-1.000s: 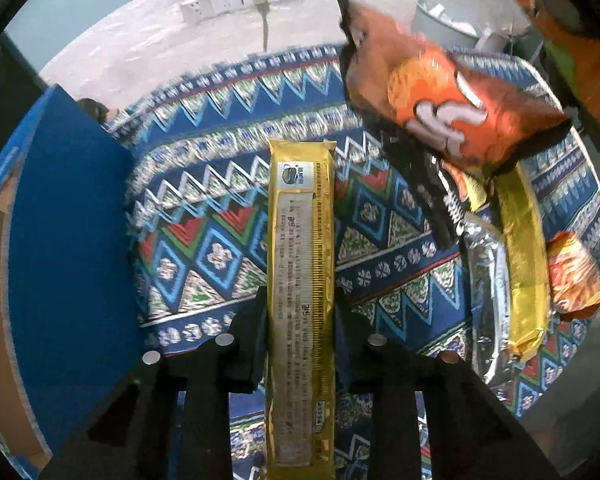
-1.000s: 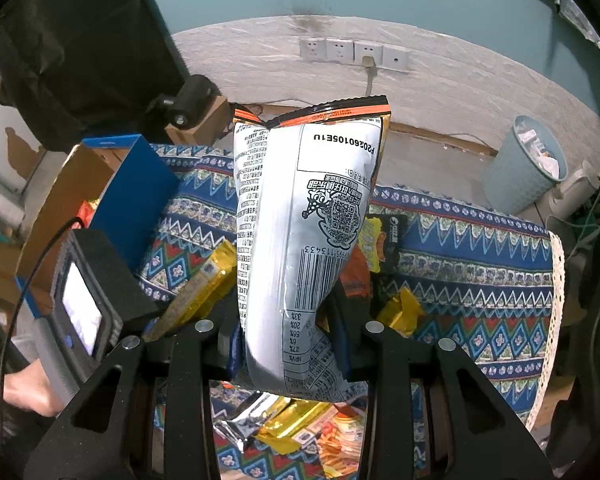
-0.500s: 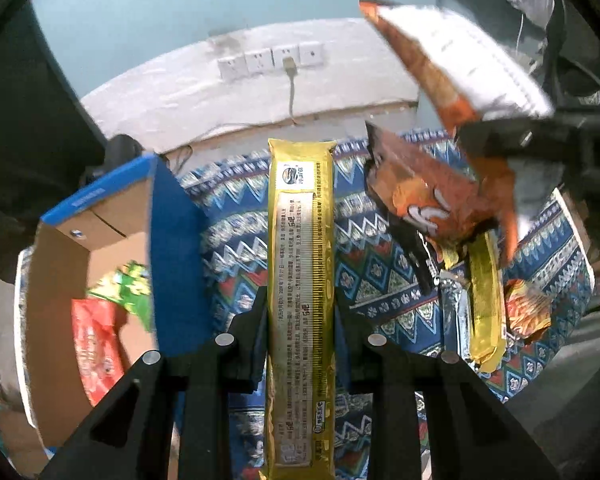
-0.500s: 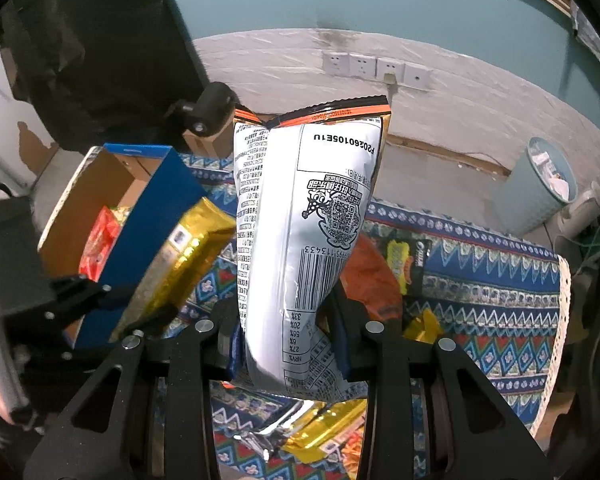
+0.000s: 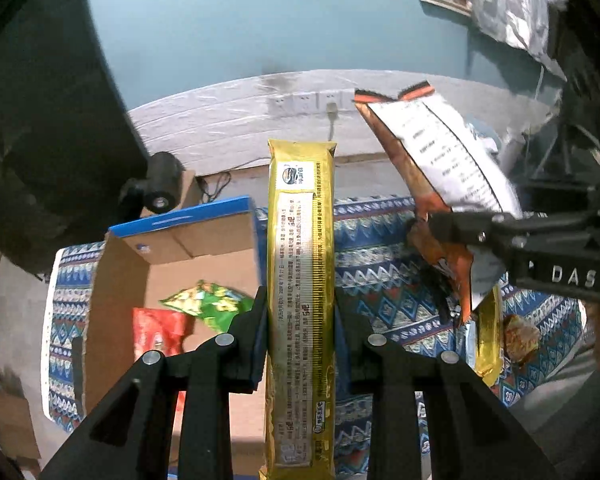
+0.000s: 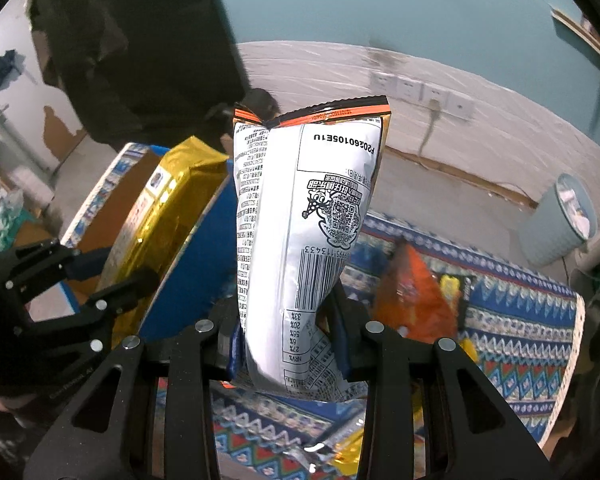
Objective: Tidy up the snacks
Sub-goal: 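Lift the white-silver bag and yellow wafer bar and carry them toward the box, then open both tools over the cardboard box to drop the bag and bar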
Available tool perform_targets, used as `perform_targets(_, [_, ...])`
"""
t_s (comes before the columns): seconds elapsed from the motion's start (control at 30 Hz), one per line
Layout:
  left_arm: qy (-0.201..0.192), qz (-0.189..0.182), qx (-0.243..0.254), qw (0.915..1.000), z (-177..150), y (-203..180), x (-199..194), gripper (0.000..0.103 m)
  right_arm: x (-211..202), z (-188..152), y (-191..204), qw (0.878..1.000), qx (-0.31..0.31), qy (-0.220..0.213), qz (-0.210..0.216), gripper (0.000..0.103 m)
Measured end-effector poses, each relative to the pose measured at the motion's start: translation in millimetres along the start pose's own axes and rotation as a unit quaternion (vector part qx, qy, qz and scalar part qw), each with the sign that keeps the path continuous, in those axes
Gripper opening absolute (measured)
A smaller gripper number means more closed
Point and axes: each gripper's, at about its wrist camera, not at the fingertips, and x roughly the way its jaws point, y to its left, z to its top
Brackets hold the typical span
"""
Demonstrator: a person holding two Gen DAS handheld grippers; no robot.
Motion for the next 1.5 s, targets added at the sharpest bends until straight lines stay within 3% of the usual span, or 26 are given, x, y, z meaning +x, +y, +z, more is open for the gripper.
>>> perform_targets(0.57, [0.001, 0.035, -0.085, 0.9957, -24, 95, -3, 0.028, 48, 34, 104, 0.996, -0.071, 0.032, 0.044, 0.033])
perform_targets(0.87, [0.024, 0.053, -0.134, 0.9893, -50, 143, 12, 0.028, 86, 45, 159, 0.991, -0.100, 0.059, 0.071, 0.033])
perform_targets(1.27, [0.049, 0.057, -0.175, 0.9817, -63, 170, 34, 0.029, 128, 42, 184, 0.985, -0.094, 0.106, 0.096, 0.034])
perform_targets(1.37, [0.053, 0.058, -0.182, 0.9801, -61, 171, 35, 0.043, 126, 42, 180, 0.986, -0.088, 0.106, 0.096, 0.045])
perform_targets(1.43, [0.051, 0.077, -0.176, 0.9800, -59, 169, 33, 0.065, 123, 43, 177, 0.987, -0.083, 0.102, 0.096, 0.055])
perform_targets(1.5, [0.043, 0.084, -0.171, 0.9807, -57, 165, 30, 0.070, 118, 44, 170, 0.988, -0.079, 0.096, 0.090, 0.057])
